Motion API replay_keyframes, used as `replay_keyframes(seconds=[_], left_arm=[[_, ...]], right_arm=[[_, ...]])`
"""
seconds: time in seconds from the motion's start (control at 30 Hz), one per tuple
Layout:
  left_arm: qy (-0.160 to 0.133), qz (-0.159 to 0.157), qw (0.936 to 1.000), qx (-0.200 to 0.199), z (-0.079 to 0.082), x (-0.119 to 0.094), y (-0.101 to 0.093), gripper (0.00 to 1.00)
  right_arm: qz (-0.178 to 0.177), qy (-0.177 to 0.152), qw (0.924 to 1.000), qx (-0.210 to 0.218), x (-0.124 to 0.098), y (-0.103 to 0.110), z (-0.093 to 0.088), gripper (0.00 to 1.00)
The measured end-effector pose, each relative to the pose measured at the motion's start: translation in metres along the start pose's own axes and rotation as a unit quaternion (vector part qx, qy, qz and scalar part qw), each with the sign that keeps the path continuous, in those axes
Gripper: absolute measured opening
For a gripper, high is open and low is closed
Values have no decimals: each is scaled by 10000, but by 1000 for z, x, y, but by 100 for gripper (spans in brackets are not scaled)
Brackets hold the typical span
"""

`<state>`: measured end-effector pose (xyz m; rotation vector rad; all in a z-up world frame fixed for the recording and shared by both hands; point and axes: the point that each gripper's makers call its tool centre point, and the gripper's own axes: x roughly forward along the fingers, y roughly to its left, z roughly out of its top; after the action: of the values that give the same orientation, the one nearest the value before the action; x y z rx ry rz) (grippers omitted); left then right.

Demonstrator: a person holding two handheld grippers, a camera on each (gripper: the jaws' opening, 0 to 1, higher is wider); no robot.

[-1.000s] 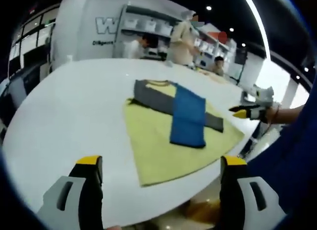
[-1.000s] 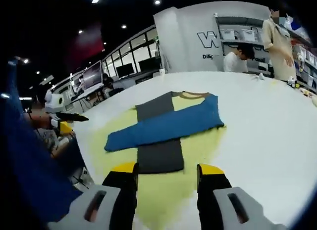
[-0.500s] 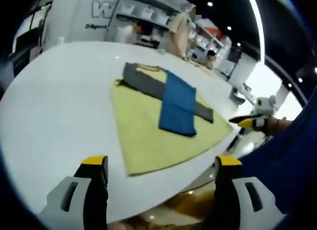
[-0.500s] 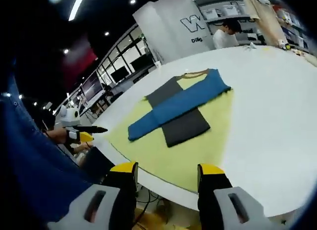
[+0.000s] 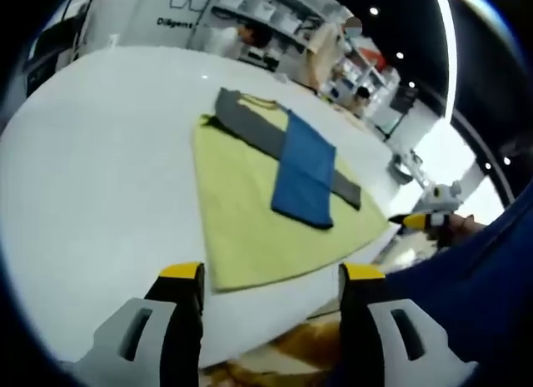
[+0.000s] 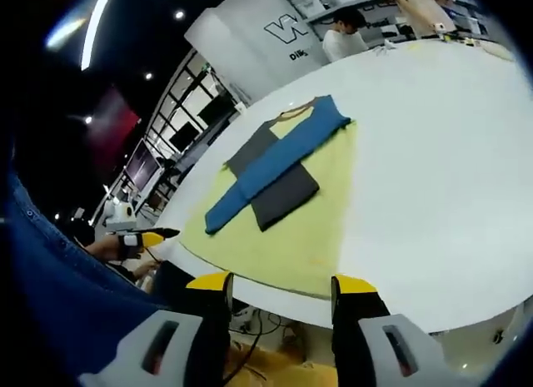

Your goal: Fold the garment on the visible template until the final outline fits inside the template.

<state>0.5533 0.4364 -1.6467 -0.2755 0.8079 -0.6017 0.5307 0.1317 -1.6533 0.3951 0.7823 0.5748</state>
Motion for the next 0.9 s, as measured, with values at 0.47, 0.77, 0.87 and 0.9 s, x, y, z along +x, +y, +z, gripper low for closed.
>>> replay_keyframes(seconds=[0.47, 0.77, 0.87, 0.9], left_arm=[[224, 135, 9993, -264, -10, 1, 11, 50], [242, 107, 9992, -303, -12, 4, 12, 50], [225, 76, 9991, -363, -11, 5, 14, 50], [209, 56, 9990, -386, -11, 6, 14, 50]], right_arm=[[-124, 59, 9987, 488, -6, -10, -3, 42], [42, 153, 9988, 469, 2, 0, -3, 41], [92, 128, 9985, 522, 5, 2, -1, 40], [107, 104, 9984, 545, 7, 2, 1, 39]])
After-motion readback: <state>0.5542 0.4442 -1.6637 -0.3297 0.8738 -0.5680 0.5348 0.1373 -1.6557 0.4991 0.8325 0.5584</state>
